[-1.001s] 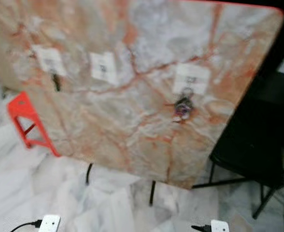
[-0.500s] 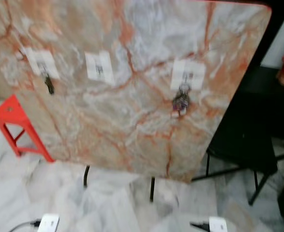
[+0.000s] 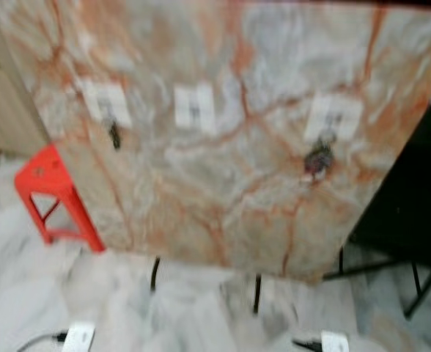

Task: Hang keys on a hook

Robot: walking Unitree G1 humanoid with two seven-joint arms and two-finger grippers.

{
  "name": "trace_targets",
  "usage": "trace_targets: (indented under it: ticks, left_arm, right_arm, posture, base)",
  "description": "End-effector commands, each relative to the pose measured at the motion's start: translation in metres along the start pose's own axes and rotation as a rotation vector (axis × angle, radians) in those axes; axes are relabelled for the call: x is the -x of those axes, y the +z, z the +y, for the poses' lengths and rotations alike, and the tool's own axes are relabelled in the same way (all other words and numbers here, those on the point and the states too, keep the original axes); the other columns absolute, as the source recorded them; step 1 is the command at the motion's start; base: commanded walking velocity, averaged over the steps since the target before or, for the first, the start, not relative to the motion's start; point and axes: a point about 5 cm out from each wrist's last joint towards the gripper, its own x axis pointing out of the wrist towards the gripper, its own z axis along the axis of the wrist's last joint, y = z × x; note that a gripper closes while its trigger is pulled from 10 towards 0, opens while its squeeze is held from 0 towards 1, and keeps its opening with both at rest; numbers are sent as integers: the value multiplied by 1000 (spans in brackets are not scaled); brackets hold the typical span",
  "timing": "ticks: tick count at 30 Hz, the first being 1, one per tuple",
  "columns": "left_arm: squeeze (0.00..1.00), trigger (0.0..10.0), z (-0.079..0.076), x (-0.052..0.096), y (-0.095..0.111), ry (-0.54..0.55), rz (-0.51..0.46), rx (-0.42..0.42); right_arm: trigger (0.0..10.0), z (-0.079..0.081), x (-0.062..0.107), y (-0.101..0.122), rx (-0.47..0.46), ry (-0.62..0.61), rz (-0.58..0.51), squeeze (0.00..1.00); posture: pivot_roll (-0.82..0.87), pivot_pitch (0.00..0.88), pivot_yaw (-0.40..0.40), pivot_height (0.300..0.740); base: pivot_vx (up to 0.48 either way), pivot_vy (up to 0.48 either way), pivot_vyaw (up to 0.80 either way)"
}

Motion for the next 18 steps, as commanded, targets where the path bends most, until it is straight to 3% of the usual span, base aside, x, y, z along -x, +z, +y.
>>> trace_targets:
  ticks: [1, 18]
  left_arm:
    - [0, 10000, 3, 2, -9, 4, 29, 10]
    - [0, 10000, 3, 2, -9, 1, 29, 4]
  right_arm:
    - [10000, 0, 0, 3, 0, 3, -7, 0]
    - [10000, 1, 0, 2, 1, 1, -8, 0]
  posture:
    - [72, 0, -10, 740]
    - [68, 0, -8, 740]
  base:
    - [0, 322, 0]
    - [0, 332, 0]
